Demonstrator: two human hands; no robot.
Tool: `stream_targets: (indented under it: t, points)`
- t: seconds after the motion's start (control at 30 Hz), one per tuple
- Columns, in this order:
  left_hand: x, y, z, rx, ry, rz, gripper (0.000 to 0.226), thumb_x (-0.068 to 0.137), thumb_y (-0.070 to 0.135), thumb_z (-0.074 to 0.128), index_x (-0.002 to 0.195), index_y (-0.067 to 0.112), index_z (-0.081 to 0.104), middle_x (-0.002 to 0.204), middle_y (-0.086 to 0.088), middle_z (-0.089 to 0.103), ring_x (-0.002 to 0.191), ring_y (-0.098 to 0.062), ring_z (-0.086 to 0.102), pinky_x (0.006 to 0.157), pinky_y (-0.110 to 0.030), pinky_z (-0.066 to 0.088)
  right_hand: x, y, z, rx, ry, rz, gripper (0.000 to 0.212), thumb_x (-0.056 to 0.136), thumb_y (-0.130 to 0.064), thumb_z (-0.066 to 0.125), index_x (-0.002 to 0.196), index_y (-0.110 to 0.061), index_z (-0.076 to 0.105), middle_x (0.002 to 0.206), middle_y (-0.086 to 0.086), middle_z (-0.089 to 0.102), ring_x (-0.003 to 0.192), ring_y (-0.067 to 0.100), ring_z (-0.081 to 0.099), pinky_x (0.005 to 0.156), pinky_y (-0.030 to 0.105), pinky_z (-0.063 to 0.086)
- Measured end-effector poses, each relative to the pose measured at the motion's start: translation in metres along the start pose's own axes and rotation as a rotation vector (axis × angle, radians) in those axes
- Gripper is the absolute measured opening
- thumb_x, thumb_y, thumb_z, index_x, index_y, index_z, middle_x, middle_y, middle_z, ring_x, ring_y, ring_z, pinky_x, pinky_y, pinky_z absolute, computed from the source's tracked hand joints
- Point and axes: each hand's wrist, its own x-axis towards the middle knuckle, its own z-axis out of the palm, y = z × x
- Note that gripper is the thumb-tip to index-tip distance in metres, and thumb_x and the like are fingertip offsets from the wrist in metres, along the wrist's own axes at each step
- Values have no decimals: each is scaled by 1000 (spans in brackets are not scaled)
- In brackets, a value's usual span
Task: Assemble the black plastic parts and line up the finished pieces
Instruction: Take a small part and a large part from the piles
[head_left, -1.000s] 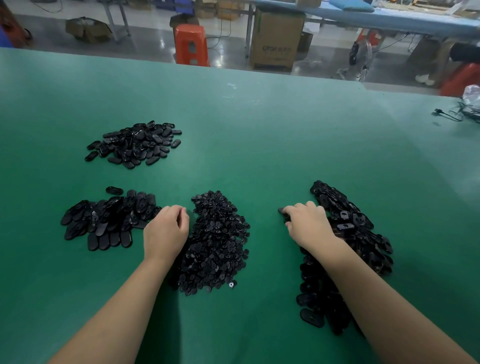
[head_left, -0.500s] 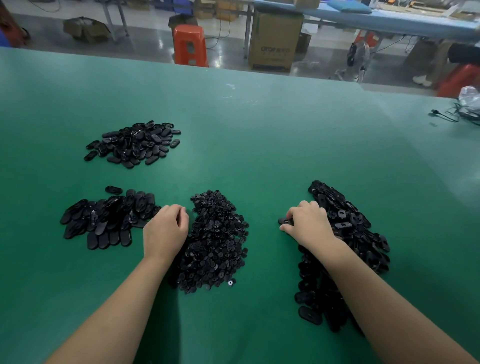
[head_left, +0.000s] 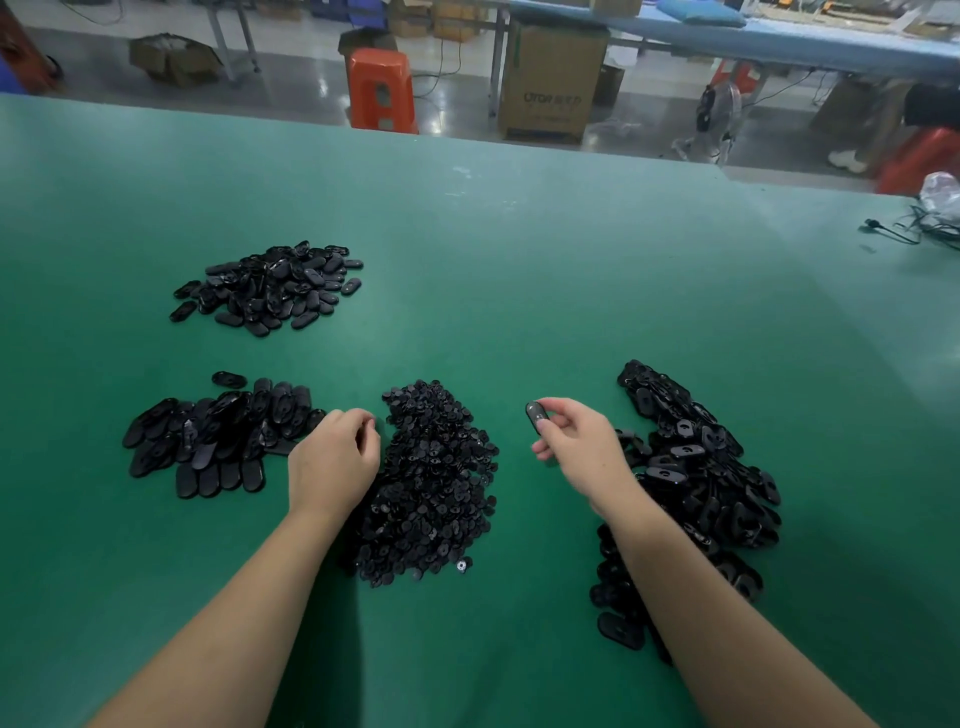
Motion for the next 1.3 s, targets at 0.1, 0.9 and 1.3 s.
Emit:
stream_targets:
  t: [0.1,0.9,1.3]
  points:
    - [-3,0,-1,2,-16,28,23,93,19,59,109,28,72,76,12,55,57,-7,50,46,-20,30,-12,8,24,111,27,37,32,102,-4,54,131,-15,61,93,2,71,78,7,70,83,29,61]
    - [-2,-2,-2,-49,-58,22,14,94,33,69,105,30,78,77,13,53,58,0,49,46,-21,33,-36,35,57,174,183,-97,29,99,-8,62,124,-21,67,103,-2,69,91,12,70,83,25,60]
    - [-4,-1,-6,-199,-28,-26,6,90,19,67,89,24,67,78,15,62,65,-4,57,56,-31,49,-32,37,58,206,209,-128,32,103,-5,53,131,-16,64,104,5,67,83,2,71,79,9,52]
